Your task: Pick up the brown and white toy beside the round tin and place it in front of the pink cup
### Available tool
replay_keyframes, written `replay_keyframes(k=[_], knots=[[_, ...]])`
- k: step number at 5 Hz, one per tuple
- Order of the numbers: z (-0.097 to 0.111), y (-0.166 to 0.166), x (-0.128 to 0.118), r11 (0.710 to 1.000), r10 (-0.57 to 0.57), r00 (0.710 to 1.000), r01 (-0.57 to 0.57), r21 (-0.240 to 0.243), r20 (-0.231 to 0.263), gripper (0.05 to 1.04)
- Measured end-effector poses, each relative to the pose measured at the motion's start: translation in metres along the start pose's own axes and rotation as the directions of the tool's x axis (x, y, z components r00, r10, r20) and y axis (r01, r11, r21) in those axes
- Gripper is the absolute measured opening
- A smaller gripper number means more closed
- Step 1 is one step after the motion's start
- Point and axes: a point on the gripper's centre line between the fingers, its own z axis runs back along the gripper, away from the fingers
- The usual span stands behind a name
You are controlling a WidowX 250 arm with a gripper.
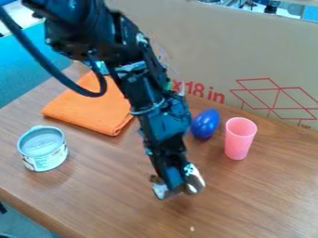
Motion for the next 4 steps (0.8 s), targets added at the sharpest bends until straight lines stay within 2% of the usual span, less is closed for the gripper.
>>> replay_keyframes(k=[1, 2, 3, 4], knots=[[-0.005, 0.006, 0.019, 0.992, -0.119, 0.993, 0.118, -0.041, -0.025, 0.094], [-0.004, 0.013, 0.042, 0.963, -0.267, 0.963, 0.266, -0.048, -0.026, 0.094], [-0.003, 0.013, 0.051, 0.928, -0.370, 0.929, 0.368, -0.059, -0.018, 0.094], [-0.010, 0.011, 0.051, 0.926, -0.377, 0.925, 0.374, -0.060, -0.045, 0.094]])
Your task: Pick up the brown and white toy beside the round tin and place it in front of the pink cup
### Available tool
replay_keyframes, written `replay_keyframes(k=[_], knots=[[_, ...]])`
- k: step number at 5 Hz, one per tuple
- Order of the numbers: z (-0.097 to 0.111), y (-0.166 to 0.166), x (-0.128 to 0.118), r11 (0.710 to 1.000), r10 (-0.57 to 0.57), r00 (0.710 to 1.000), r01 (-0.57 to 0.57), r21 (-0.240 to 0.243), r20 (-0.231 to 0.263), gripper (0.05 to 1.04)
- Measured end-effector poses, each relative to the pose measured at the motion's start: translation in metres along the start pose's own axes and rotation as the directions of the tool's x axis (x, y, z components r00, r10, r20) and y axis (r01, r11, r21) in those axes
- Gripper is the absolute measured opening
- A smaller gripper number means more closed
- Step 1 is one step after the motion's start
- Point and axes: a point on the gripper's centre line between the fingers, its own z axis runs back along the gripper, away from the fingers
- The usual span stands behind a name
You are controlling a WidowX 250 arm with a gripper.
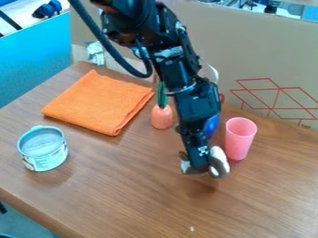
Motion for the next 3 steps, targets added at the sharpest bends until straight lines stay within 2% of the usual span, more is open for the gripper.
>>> replay_keyframes(k=[1, 2, 3], knots=[[-0.003, 0.001, -0.002, 1.000, 0.015, 1.000, -0.015, 0.012, 0.000, 0.094], [-0.006, 0.011, -0.017, 0.998, 0.054, 0.998, -0.055, 0.020, 0.035, 0.139], [-0.002, 0.019, -0.021, 0.996, 0.081, 0.995, -0.083, 0.042, 0.050, 0.329]])
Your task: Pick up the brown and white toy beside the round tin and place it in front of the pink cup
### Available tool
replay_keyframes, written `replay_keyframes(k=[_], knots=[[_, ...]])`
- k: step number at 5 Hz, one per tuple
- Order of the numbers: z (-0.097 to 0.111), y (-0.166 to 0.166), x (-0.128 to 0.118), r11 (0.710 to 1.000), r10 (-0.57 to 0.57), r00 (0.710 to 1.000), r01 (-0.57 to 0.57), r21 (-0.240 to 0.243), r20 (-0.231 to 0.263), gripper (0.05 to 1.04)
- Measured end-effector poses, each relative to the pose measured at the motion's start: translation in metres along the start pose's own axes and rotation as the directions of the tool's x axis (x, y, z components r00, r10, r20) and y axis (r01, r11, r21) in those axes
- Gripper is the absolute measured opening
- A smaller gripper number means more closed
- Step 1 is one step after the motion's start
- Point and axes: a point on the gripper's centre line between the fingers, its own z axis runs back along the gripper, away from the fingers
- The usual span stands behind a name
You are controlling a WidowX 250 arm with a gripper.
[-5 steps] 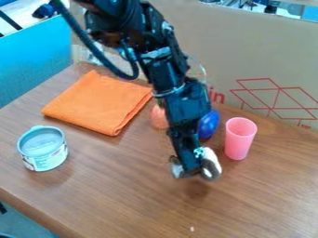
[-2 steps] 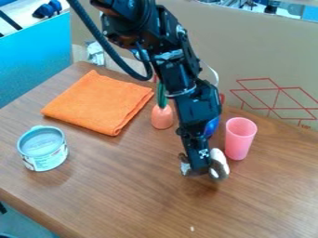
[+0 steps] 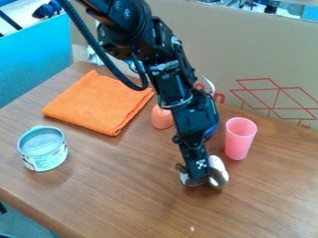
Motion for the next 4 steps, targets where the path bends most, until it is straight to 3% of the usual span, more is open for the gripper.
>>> replay_keyframes(k=[2, 3, 4], knots=[[0.015, -0.004, 0.001, 1.000, -0.006, 1.000, 0.006, -0.004, 0.021, 0.941], [0.038, -0.011, -0.004, 0.999, -0.014, 0.999, 0.012, 0.038, 0.045, 1.012], [0.065, -0.015, -0.034, 0.981, 0.092, 0.996, -0.089, 0.175, -0.010, 1.007]])
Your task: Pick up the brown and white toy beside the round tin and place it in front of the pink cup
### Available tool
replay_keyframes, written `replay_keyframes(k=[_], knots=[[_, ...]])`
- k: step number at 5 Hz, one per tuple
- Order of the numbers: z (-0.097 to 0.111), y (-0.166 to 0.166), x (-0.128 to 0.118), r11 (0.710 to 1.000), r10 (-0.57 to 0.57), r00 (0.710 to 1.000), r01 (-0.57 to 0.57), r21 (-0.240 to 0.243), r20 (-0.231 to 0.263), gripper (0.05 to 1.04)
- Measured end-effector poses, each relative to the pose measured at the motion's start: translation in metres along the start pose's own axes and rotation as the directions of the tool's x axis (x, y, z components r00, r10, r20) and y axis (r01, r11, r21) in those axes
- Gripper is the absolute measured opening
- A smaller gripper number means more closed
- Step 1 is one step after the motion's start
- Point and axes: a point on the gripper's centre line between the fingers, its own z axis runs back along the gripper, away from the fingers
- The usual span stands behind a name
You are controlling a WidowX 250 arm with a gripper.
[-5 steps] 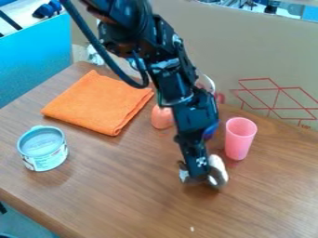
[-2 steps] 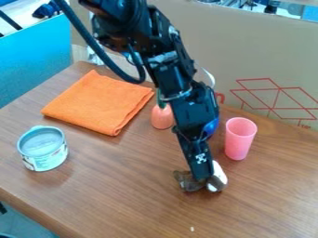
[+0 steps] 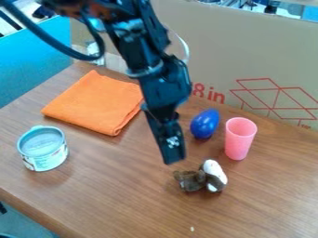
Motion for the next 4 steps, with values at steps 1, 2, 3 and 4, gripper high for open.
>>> replay_keyframes(k=[1, 2, 3, 4], knots=[[0.019, 0.010, -0.046, 0.971, 0.225, 0.968, -0.212, 0.115, -0.116, 1.005], [0.039, 0.025, -0.083, 0.908, 0.397, 0.906, -0.364, 0.209, -0.149, 1.005], [0.049, 0.032, -0.108, 0.846, 0.518, 0.833, -0.466, 0.258, -0.193, 1.003], [0.051, 0.044, -0.126, 0.723, 0.677, 0.710, -0.590, 0.359, -0.196, 1.003]])
